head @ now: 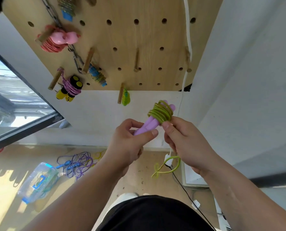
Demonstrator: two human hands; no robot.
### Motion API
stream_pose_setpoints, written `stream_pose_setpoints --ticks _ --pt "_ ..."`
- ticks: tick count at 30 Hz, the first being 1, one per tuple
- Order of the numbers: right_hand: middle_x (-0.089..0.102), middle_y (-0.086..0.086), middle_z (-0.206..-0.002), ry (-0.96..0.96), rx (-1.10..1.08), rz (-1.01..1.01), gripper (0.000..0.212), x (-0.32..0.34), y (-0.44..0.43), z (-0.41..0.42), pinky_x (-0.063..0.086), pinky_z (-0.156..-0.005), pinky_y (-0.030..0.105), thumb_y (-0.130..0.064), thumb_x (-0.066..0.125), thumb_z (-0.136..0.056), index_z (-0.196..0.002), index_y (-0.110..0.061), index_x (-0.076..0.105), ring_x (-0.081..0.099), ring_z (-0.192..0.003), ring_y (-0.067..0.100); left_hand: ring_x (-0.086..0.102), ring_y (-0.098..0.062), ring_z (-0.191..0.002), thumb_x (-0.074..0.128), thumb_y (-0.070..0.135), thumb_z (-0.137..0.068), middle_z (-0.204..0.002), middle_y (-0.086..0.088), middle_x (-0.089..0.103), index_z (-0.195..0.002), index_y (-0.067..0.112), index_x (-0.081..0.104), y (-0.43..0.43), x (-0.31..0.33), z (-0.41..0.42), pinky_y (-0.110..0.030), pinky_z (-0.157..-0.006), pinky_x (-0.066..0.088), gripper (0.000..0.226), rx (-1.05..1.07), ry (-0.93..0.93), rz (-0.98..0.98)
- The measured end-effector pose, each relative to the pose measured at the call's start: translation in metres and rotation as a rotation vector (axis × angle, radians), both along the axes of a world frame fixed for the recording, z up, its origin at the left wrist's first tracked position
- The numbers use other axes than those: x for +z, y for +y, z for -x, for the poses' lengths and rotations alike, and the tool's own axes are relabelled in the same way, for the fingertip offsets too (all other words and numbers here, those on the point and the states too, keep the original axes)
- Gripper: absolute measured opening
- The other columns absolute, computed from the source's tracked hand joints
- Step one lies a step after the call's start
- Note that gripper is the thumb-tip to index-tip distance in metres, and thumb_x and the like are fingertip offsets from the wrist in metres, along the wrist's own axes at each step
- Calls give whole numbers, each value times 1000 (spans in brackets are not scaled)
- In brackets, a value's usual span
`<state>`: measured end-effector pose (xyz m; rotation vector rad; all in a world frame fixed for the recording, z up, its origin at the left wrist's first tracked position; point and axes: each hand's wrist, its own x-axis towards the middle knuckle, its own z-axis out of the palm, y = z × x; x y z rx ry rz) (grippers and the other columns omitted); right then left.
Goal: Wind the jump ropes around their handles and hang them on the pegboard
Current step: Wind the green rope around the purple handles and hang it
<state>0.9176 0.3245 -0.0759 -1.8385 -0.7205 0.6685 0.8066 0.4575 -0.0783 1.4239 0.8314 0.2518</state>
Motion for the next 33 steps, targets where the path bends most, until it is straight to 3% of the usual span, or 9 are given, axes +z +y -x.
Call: stream_pose_setpoints --ticks 3,8,14,20,23,26,28,30,33 --pt "51 -8 -59 -22 62 -52 20 3 -11 0 37 -61 36 -30 46 -106 -109 -19 62 43 -55 11 39 -19 -48 77 36 -72 -78 -15 63 -100 5 52 -8 5 4 -26 -45 27 49 -12 -37 214" --pt "43 -2 -57 65 35 -167 29 7 -25 -8 35 -57 32 -27 50 -104 -127 -42 60 38 -55 11 41 -16 -48 78 43 -73 -83 -16 59 -109 6 60 -14 11 6 -21 -39 29 55 -53 -61 519" --pt "42 1 -57 266 122 -255 24 8 -31 -16 33 -51 25 -35 59 -99 -120 -27 66 34 -54 13 41 -12 -40 60 52 -86 -77 -11 53 -106 13 66 -23 18 8 -17 -37 24 45 -234 -190 893" --pt "40 -2 -56 337 128 -365 22 8 -34 -16 32 -49 23 -31 62 -88 -106 -19 67 36 -52 11 59 -22 -49 53 56 -90 -85 -18 61 -104 10 69 -16 12 8 -23 -40 45 51 -435 -234 922" --pt "41 -4 -55 301 12 -346 32 5 -30 -11 30 -50 27 -35 65 -90 -116 -18 66 34 -52 12 68 -33 -64 46 52 -98 -101 -29 69 -116 7 66 -16 17 0 -35 -56 58 53 -356 -112 617" --pt "36 -6 -52 308 -100 -330 24 0 -25 -8 26 -51 30 -28 64 -97 -120 -18 66 30 -51 13 71 -26 -81 61 49 -94 -104 -16 73 -111 18 65 -21 16 -3 -46 -71 61 36 -82 14 -41" --pt "35 -4 -53 354 -154 -344 19 -2 -22 -6 24 -51 31 -26 63 -98 -114 -19 70 27 -52 14 67 -10 -92 80 54 -75 -117 6 65 -120 32 53 -24 16 0 -29 -76 58 57 -147 25 -468" --pt "35 -4 -54 397 -172 -351 17 -1 -16 -2 24 -50 30 -27 62 -99 -110 -19 71 27 -52 14 55 -5 -98 87 54 -66 -120 18 49 -126 35 40 -26 14 1 -17 -79 45 79 -298 168 -839" --pt "37 -4 -53 431 -152 -355 19 4 -8 8 28 -48 25 -29 61 -99 -112 -19 70 31 -50 11 51 -11 -88 86 38 -74 -105 12 44 -107 32 33 -24 12 1 -13 -68 33 62 -256 202 -1060"
